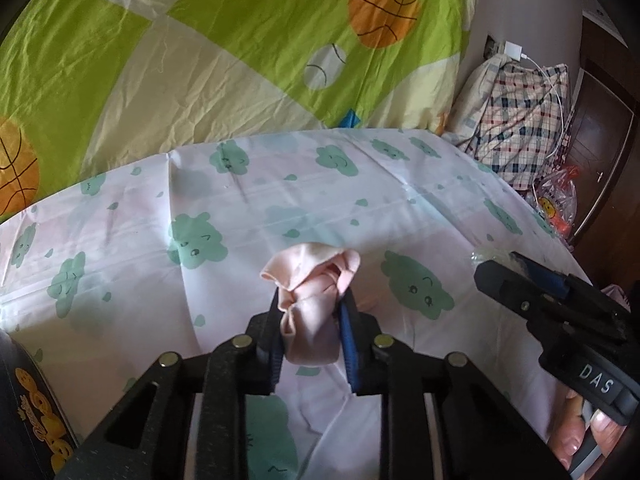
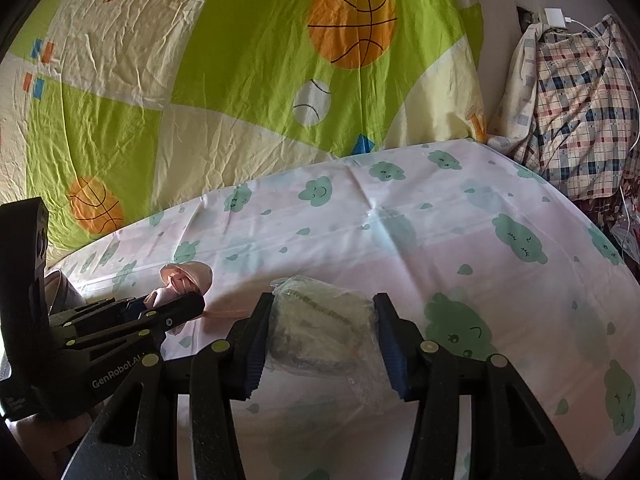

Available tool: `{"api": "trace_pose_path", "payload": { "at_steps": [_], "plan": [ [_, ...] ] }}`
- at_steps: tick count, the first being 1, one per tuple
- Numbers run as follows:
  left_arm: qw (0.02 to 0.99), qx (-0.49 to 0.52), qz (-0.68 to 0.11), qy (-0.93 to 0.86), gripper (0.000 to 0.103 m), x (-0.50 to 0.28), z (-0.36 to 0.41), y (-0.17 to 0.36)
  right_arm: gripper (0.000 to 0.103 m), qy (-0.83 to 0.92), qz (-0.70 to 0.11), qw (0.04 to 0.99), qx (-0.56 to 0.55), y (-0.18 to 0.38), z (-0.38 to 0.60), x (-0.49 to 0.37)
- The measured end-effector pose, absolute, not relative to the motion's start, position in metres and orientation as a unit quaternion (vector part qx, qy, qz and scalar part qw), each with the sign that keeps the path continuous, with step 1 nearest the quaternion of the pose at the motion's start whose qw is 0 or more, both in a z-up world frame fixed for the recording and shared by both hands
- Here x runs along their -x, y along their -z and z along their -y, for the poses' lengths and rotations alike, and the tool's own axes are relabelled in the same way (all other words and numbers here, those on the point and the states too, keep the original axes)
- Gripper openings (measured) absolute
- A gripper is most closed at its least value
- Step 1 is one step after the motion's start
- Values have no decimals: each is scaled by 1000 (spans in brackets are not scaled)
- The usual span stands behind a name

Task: Organize soft objects
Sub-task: 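Grasp the pink cloth bundle with the left tool while the right tool holds the plastic bag, then carry the pink cloth with the left tool over the tin while the right tool carries the plastic bag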

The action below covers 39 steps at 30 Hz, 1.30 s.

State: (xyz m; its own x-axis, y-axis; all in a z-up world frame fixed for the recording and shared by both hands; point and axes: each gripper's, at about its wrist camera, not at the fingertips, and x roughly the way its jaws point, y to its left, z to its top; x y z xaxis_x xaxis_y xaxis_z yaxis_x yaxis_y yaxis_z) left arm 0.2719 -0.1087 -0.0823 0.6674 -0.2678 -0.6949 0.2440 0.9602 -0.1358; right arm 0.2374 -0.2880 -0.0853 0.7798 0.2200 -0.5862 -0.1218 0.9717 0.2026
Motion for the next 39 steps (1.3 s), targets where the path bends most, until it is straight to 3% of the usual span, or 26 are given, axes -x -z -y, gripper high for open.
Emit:
{"api": "trace_pose_path", "payload": {
  "at_steps": [13,39],
  "plan": [
    [961,-10,-269,67,22,-216,87,56,52,-140,-240,959,-52,68,266,-211],
    [972,29,-232,30,22,-163,48,51,52,-178,-186,966,-24,60,240,-178]
  ]
}}
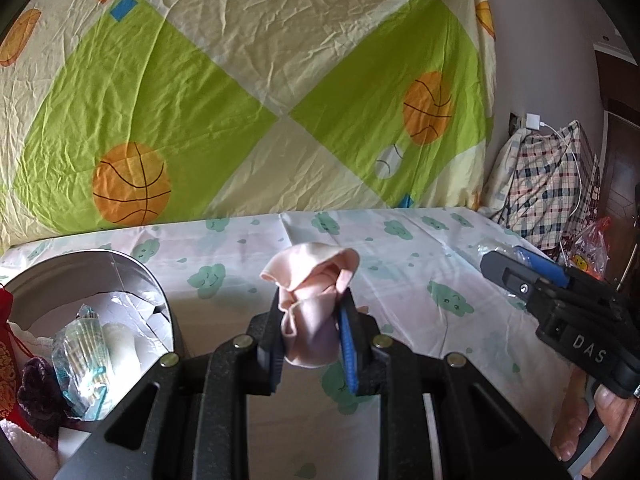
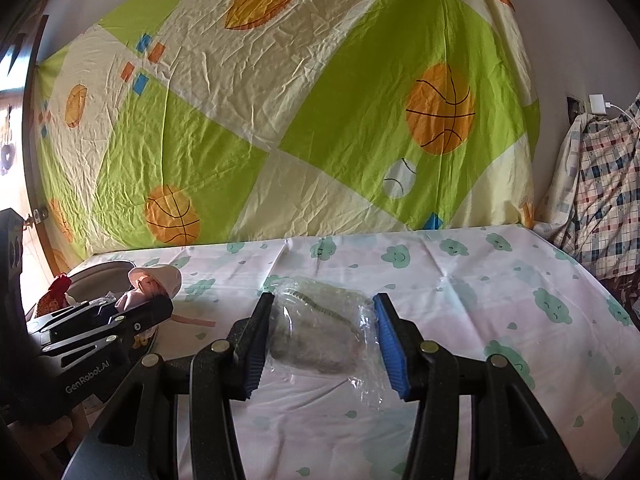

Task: Organize soft objects
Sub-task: 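Carry the pink cloth with the left tool over the tin while the right tool carries the plastic bag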

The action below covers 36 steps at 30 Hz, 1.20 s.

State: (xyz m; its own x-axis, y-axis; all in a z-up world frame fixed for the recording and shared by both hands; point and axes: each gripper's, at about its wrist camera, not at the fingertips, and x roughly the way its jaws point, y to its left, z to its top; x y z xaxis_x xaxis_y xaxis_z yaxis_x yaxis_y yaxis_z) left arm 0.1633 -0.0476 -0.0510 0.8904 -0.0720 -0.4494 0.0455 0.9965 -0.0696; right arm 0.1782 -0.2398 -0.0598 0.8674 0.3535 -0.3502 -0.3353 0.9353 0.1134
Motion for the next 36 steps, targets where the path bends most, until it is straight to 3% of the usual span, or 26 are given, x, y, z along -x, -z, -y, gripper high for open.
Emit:
{"api": "trace_pose_path", "payload": {
  "at_steps": [36],
  "plan": [
    [987,16,-161,-1,22,-98,33,41,52,-236,-139,962,-4,56,208,-130]
  ]
}}
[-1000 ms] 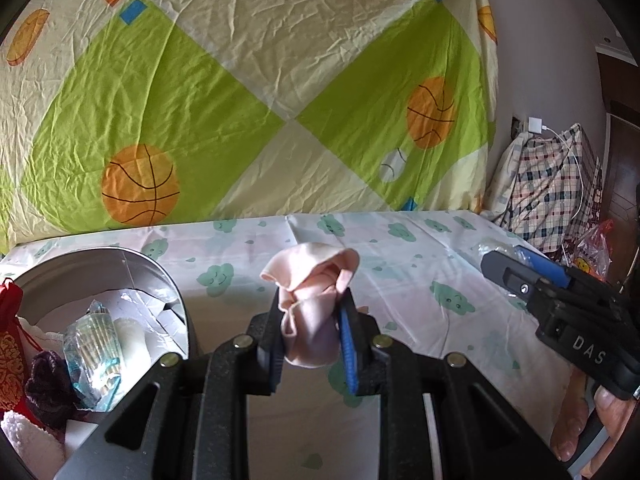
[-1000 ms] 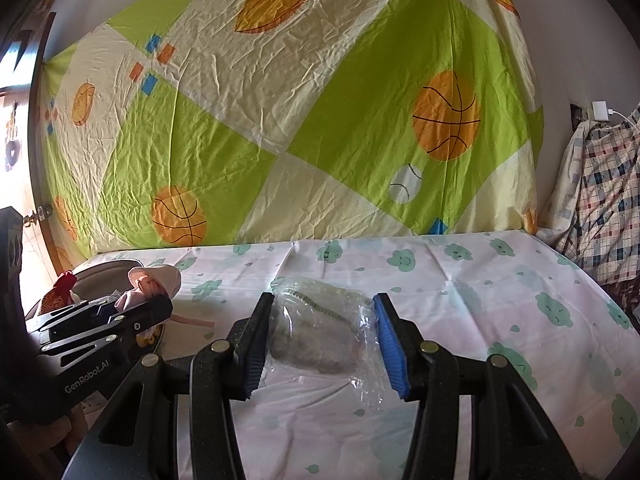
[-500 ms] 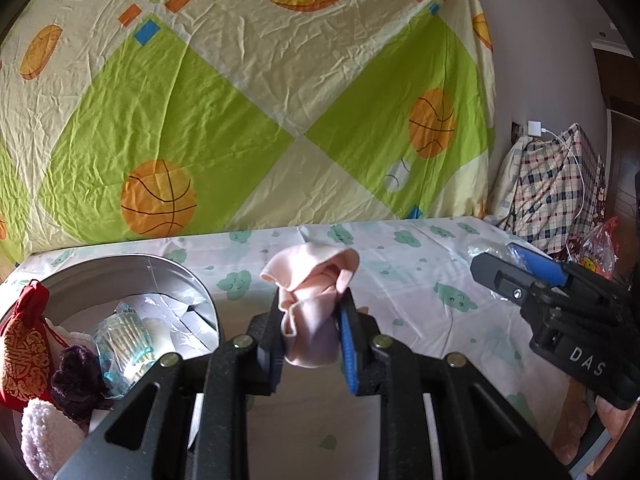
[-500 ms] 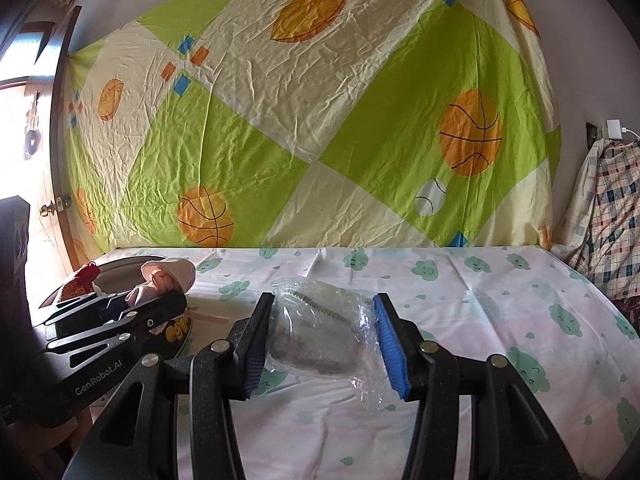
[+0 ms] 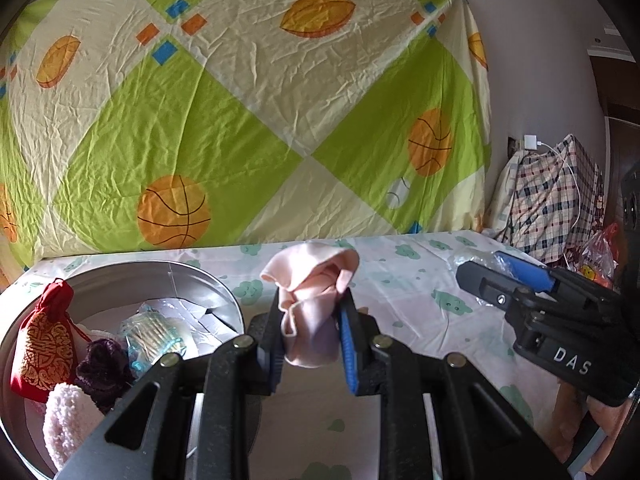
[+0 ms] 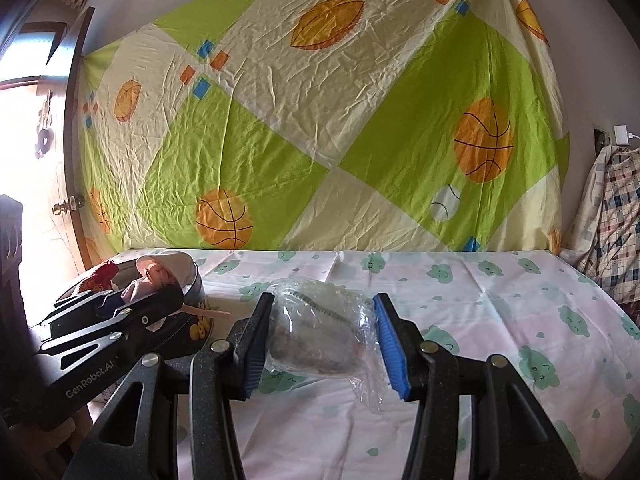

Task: Organize soft objects
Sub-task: 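Carry the pink cloth with the left tool over the tin while the right tool carries the plastic bag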

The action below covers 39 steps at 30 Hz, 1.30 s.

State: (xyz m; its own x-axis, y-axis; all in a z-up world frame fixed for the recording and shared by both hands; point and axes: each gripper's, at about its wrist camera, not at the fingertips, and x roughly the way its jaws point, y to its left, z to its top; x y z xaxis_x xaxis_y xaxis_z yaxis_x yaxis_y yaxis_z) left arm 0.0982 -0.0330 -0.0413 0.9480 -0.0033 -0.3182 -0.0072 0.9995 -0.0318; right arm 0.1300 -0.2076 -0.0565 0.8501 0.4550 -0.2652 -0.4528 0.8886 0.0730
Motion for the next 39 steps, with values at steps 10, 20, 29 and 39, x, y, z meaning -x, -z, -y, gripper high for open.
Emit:
{"api": "trace_pose_path", "payload": {
  "at_steps": [10,20,29,39],
  "plan": [
    [989,15,-148,-4,22,-80,28,40,52,-260,-128,957,-5,56,195,-114],
    [989,27,-144,-11,22,-68,17,39,52,-273,-124,954,-1,56,184,-103],
    [989,29,-141,-15,22,-61,11,39,52,-279,-120,953,4,56,177,-97],
    [990,32,-138,-23,22,-51,1,39,52,-286,-120,951,5,56,170,-91]
  ]
}}
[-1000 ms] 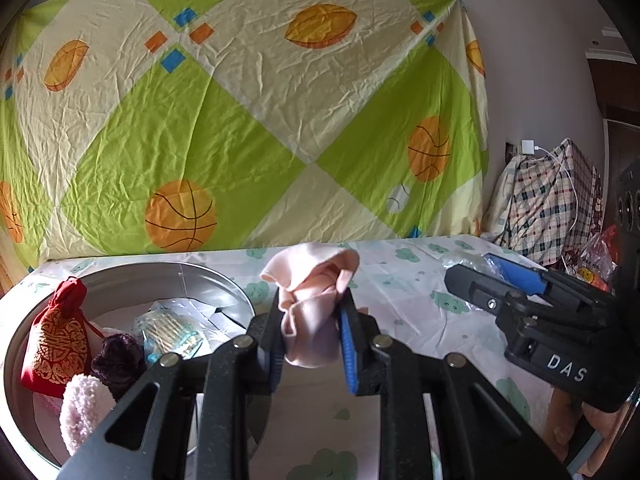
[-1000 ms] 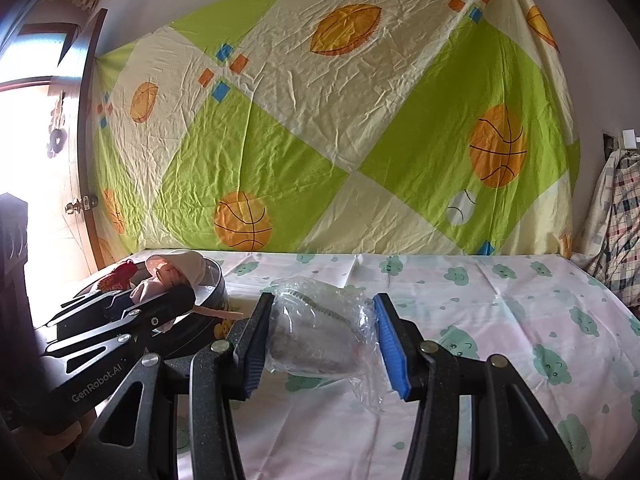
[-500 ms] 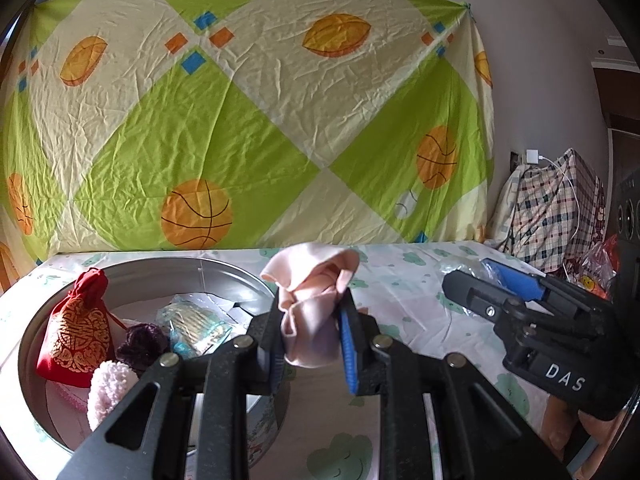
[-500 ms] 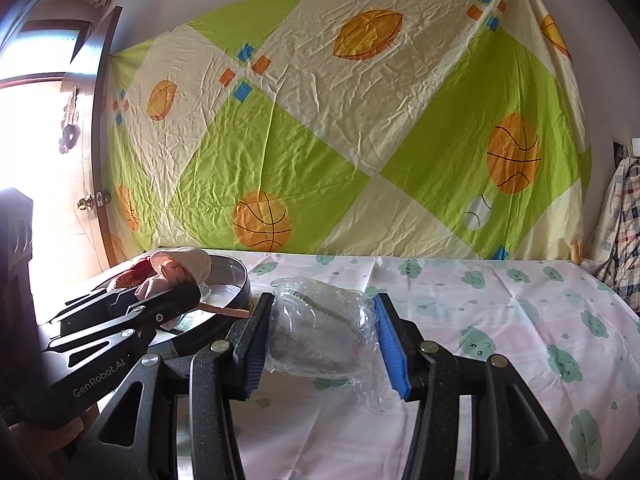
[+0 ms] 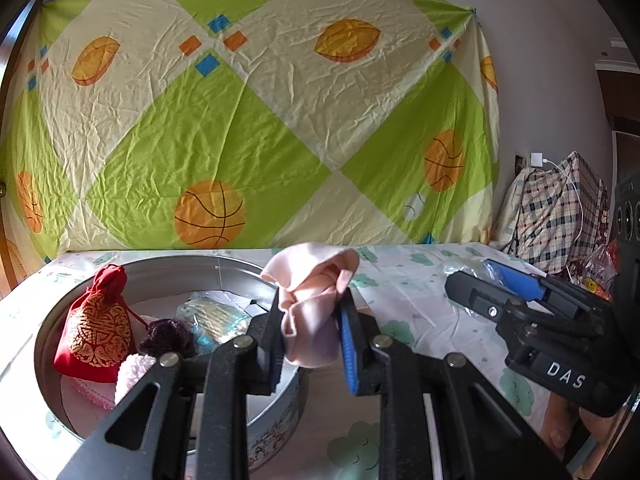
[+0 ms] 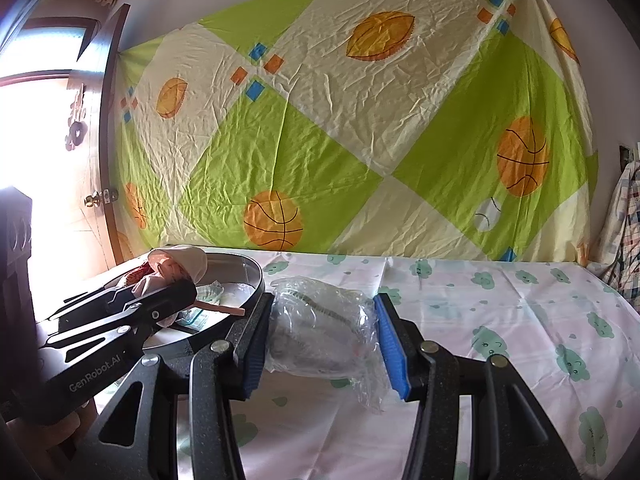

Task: Organize soft objects
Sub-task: 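Carry the pink cloth with the left tool over the tin while the right tool carries the plastic bag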

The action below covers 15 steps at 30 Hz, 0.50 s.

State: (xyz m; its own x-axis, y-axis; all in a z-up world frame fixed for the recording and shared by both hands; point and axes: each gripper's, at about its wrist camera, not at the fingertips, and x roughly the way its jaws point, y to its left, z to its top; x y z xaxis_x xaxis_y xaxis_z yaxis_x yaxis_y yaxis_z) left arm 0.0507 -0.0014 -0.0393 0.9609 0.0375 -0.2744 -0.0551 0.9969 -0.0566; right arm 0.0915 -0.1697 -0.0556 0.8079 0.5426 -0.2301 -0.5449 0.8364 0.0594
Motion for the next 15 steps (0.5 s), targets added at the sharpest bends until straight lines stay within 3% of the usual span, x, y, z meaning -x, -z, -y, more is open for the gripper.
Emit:
{"api": "trace_pose_path", "payload": {
  "at_steps": [15],
  "plan": [
    [989,43,-137,-31,22,-43,-13,39,52,-303,-121,945,0,56,158,-83]
  ]
}}
